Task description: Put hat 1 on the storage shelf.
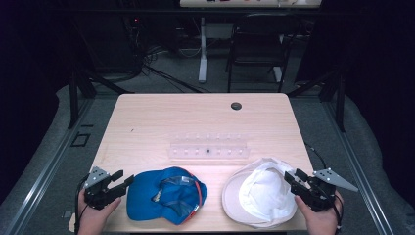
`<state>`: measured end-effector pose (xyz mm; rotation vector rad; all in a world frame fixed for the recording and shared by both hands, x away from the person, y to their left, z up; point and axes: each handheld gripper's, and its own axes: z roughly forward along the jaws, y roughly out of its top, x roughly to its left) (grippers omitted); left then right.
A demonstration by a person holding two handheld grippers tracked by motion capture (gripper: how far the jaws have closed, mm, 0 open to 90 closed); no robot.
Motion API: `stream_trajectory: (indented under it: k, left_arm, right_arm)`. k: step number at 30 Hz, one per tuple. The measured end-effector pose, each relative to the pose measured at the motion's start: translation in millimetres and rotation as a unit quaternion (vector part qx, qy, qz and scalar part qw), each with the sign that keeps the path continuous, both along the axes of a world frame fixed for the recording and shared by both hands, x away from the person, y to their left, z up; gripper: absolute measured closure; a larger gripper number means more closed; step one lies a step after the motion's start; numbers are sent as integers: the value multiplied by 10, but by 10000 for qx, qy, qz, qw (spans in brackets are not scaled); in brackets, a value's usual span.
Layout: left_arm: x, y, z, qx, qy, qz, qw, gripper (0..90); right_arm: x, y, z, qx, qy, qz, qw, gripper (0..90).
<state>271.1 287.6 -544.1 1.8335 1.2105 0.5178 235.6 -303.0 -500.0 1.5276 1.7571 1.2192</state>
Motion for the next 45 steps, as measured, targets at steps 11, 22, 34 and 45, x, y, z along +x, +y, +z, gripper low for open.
stream_trajectory:
  k: [11,22,34,45]
  left_arm:
    - [3,-47,5,2,29,-122,9999,466]
    - [2,-30,-21,-108,132,-83,9998,470]
    - [5,-48,-28,-25,119,-119,9999,478]
    - [4,-55,-32,31,142,-140,9998,478]
  right_arm:
    - [152,-18,255,-343,737,67,9967,498]
    - [391,-122,382,-626,1722,20,9831,504]
    - [587,-133,384,-811,2445,187,9661,501]
    - [662,-198,323,-806,3100,163,9472,503]
